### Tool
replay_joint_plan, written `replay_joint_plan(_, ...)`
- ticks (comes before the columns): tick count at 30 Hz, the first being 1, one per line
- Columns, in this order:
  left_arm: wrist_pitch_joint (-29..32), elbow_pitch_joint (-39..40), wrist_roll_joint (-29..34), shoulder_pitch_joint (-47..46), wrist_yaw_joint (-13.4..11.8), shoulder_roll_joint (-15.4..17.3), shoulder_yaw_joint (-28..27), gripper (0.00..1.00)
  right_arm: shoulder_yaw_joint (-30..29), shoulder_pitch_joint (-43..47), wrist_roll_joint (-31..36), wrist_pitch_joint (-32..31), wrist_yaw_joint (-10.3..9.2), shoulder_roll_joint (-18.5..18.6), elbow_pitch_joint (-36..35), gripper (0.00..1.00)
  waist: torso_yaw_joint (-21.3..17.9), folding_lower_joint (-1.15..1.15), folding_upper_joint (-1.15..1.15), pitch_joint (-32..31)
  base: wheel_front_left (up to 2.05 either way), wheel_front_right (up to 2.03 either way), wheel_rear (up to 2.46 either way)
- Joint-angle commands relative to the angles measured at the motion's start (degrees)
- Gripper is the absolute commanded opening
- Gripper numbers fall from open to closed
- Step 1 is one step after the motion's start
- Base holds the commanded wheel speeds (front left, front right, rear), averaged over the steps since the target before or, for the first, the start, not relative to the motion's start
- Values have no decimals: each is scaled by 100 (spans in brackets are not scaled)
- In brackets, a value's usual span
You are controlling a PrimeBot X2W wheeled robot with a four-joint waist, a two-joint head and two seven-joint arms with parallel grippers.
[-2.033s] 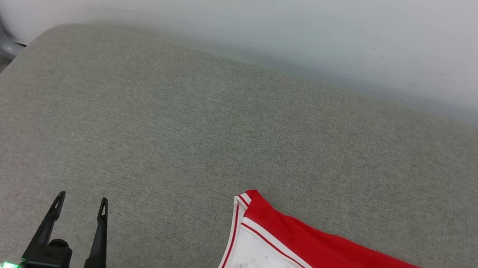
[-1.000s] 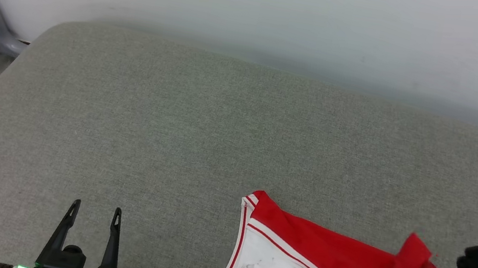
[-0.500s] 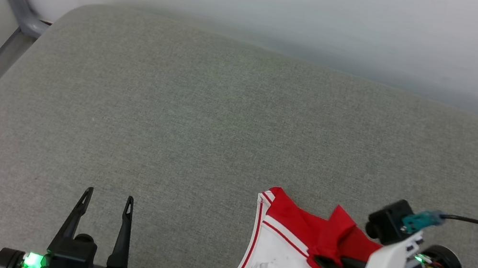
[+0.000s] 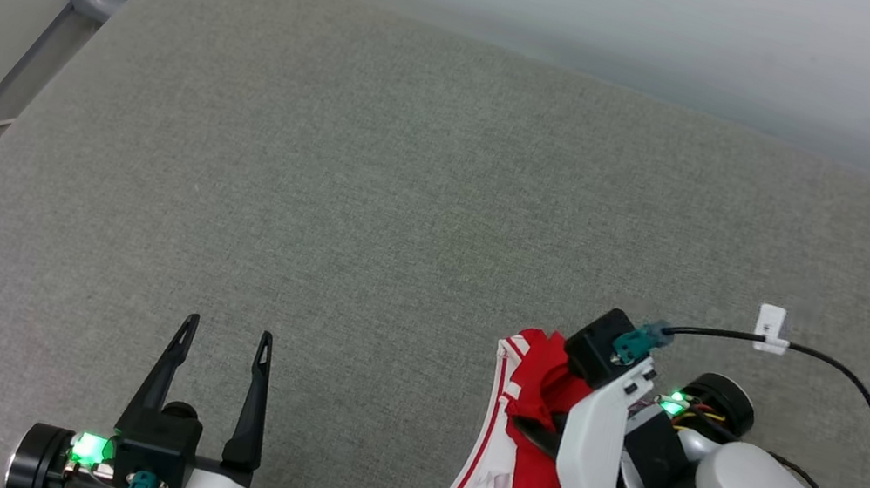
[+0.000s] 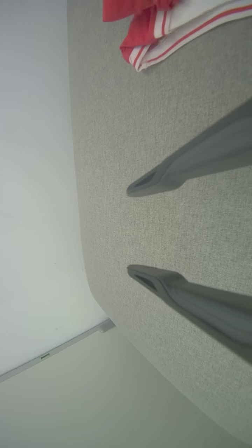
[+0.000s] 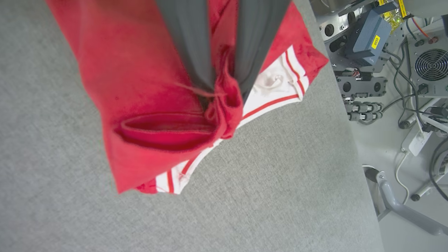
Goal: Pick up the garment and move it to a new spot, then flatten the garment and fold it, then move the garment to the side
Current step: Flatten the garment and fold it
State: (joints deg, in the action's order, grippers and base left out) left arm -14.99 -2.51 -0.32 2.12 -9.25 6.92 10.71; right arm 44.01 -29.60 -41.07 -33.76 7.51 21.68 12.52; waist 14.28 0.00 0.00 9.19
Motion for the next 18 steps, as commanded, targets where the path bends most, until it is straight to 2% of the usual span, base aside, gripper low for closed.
replay_joint_plan(1,-26,-5,1,-79,-3,-14,16,100,140,-167,31,87,-5,-81,207,0,50,0,0,85,0,0,0)
replay_joint_plan(9,-26,-32,16,-149,-33,-64,65,100,948,-451,-8,191,-6,-199,1221,0,99,0,0,167,0,0,0)
replay_joint_plan(10,-26,-39,16,-139,-39,-62,63,100,988,-467,-68,245,-6,-215,1265,3,89,0,0,154,0,0,0)
replay_joint_plan(11,-26,-49,11,-121,-40,-57,55,100,1014,-491,-117,337,-6,-223,1290,43,72,0,0,130,0,0,0)
replay_joint_plan(12,-26,-61,7,-102,-40,-49,47,100,1031,-514,-143,443,-7,-213,1291,100,55,0,0,100,0,0,0)
replay_joint_plan(18,-26,-130,14,2,-29,36,28,100,908,-431,-393,1218,-7,71,920,100,-81,0,0,-200,0,0,0)
